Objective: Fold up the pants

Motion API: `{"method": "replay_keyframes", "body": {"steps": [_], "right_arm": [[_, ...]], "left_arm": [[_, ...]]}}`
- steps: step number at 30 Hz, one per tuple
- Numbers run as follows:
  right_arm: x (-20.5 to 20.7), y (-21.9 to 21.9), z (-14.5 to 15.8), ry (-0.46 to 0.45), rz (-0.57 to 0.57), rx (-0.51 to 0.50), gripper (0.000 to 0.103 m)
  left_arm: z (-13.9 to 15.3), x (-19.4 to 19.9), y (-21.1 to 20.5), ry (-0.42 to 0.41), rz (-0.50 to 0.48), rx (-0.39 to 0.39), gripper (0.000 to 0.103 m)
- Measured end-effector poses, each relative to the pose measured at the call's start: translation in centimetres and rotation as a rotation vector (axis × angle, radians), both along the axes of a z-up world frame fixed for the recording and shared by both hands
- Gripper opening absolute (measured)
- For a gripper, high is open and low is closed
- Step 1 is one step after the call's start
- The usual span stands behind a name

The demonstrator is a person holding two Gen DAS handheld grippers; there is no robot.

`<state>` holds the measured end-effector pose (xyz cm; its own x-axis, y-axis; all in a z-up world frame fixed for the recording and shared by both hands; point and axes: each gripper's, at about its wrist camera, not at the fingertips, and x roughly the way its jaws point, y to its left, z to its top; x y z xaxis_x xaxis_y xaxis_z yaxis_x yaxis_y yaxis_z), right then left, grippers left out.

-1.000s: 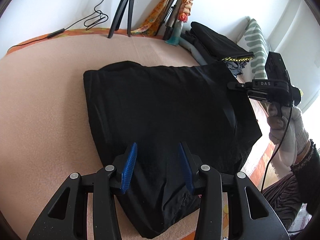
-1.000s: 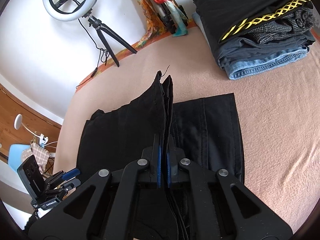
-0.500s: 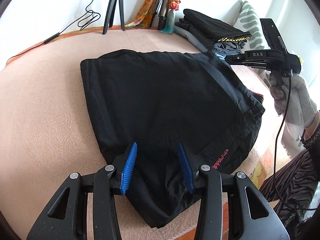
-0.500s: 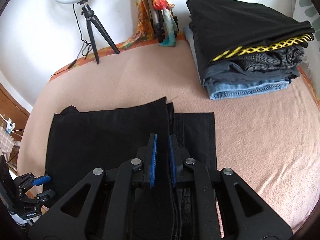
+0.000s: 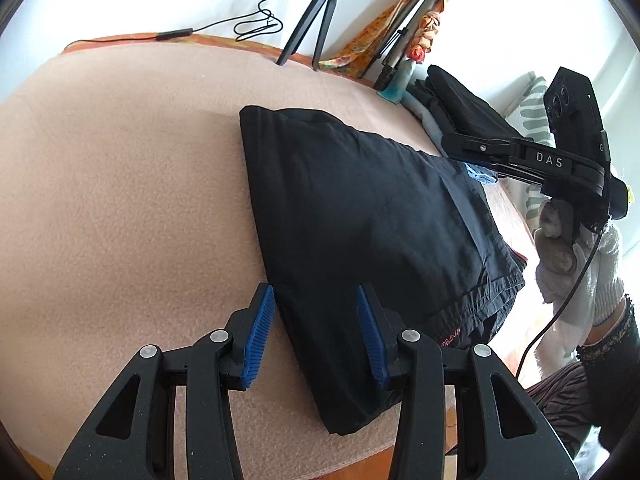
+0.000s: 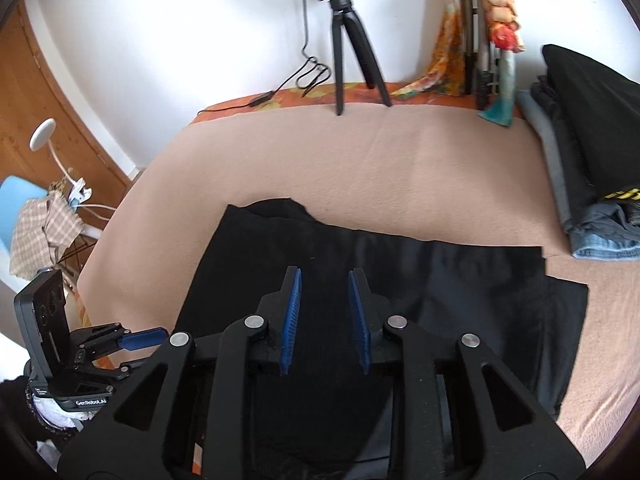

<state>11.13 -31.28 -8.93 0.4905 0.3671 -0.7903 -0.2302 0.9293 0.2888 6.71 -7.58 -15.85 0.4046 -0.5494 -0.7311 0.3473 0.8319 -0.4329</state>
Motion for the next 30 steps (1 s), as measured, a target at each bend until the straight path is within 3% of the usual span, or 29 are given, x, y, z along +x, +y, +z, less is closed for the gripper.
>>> {"method": "replay_keyframes", "body": {"steps": [7,9,11,13,18,30], "right_arm": [[3.1,5.7,-2.8,0.111,0.096,0.039,0.027],[3.9,6.7,-3.3,0.151,0.101,0.069,0.032],[4.4,7.8,-3.4,0.178,0.108,0.087,0.049],[4.8,9.1,-3.5,0.207,0.124,0.090,0.056],[5.7,11.9,-4.6,0.324,0.151,0.092,0.057],[5.3,17.3,-5.9,0.429,0.218,-0.186,0.055]], "left_arm": [[-1.2,-0.5,0.9,0.093,0.009,-0.130,0.041],[-1.2,-0.6,1.0,0.106,0.008,-0.155,0.041],[-1.2,-0.6,1.3,0.121,0.010,-0.196,0.041],[-1.0,-0.7,1.3,0.120,0.010,-0.216,0.041],[0.0,-1.2,1.0,0.080,-0.010,-0.247,0.041],[0.7,-2.6,-0.1,0.027,-0.048,-0.259,0.041]]}}
